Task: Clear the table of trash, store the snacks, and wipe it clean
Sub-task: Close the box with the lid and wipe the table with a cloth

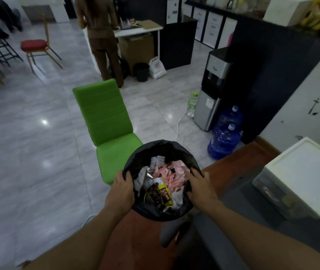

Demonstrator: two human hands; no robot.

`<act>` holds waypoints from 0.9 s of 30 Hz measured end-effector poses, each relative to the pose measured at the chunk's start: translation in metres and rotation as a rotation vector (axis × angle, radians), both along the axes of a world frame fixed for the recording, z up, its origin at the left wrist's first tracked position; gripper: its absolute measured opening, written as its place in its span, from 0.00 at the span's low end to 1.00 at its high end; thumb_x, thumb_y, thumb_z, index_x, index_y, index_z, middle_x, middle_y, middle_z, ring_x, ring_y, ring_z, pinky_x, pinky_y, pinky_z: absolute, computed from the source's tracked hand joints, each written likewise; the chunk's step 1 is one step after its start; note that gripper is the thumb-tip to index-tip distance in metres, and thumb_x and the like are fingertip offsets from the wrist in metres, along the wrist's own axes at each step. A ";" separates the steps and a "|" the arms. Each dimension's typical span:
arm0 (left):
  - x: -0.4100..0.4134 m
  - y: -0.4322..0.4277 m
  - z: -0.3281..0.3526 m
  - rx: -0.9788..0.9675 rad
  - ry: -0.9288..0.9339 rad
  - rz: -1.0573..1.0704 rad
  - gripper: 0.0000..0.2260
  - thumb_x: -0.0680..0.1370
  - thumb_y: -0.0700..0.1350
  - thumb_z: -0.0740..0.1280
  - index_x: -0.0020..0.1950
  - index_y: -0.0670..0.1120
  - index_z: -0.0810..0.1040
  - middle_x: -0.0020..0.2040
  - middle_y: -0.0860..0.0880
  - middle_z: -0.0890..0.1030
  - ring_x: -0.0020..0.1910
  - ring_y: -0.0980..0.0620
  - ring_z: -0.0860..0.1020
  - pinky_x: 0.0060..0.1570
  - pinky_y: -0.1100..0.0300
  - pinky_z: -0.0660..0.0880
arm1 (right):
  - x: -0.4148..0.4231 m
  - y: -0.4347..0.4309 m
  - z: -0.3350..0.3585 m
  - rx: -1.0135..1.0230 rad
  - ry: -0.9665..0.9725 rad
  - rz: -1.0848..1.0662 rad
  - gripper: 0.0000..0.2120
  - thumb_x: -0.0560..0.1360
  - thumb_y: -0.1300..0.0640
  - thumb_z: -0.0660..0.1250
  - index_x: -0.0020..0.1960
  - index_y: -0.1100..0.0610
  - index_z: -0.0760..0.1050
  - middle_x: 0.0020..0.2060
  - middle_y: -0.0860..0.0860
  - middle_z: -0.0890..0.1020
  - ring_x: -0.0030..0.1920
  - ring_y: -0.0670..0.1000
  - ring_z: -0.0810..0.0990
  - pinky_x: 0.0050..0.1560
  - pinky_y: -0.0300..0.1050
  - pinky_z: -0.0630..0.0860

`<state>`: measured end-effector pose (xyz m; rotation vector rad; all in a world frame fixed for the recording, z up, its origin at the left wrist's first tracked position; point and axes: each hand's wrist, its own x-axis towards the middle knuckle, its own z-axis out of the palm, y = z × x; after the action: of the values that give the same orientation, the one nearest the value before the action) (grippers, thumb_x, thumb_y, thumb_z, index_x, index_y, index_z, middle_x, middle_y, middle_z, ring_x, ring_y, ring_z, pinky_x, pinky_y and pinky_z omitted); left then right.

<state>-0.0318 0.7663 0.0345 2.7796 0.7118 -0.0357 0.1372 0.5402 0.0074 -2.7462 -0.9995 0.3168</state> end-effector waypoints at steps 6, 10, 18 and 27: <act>0.060 -0.007 0.001 0.014 0.050 -0.039 0.27 0.72 0.34 0.64 0.71 0.33 0.64 0.63 0.33 0.67 0.57 0.35 0.72 0.58 0.46 0.72 | 0.047 -0.010 -0.005 0.062 0.045 -0.027 0.39 0.74 0.61 0.65 0.81 0.46 0.53 0.76 0.52 0.63 0.63 0.60 0.67 0.66 0.52 0.68; 0.102 -0.013 -0.007 0.024 0.084 -0.072 0.27 0.72 0.33 0.64 0.71 0.32 0.64 0.63 0.33 0.68 0.57 0.35 0.72 0.59 0.48 0.72 | 0.082 -0.017 -0.017 0.069 0.069 -0.074 0.39 0.74 0.61 0.67 0.80 0.45 0.55 0.75 0.50 0.65 0.60 0.59 0.65 0.64 0.53 0.71; 0.173 -0.021 -0.031 0.001 0.185 -0.138 0.28 0.75 0.35 0.62 0.74 0.33 0.59 0.66 0.33 0.64 0.61 0.35 0.70 0.62 0.48 0.71 | 0.127 -0.031 -0.049 0.013 0.137 -0.188 0.40 0.73 0.56 0.71 0.80 0.48 0.56 0.74 0.49 0.66 0.58 0.57 0.64 0.63 0.50 0.69; 0.253 -0.016 -0.116 0.060 0.379 -0.393 0.33 0.67 0.34 0.71 0.70 0.29 0.65 0.60 0.28 0.71 0.54 0.34 0.75 0.52 0.49 0.77 | 0.156 -0.036 -0.124 -0.087 0.304 -0.413 0.43 0.75 0.47 0.71 0.81 0.50 0.49 0.77 0.51 0.57 0.66 0.60 0.60 0.67 0.53 0.69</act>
<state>0.2215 0.7504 -0.0813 2.9568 0.2314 -0.6392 0.2933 0.5040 -0.1165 -2.7756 -0.3408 0.6892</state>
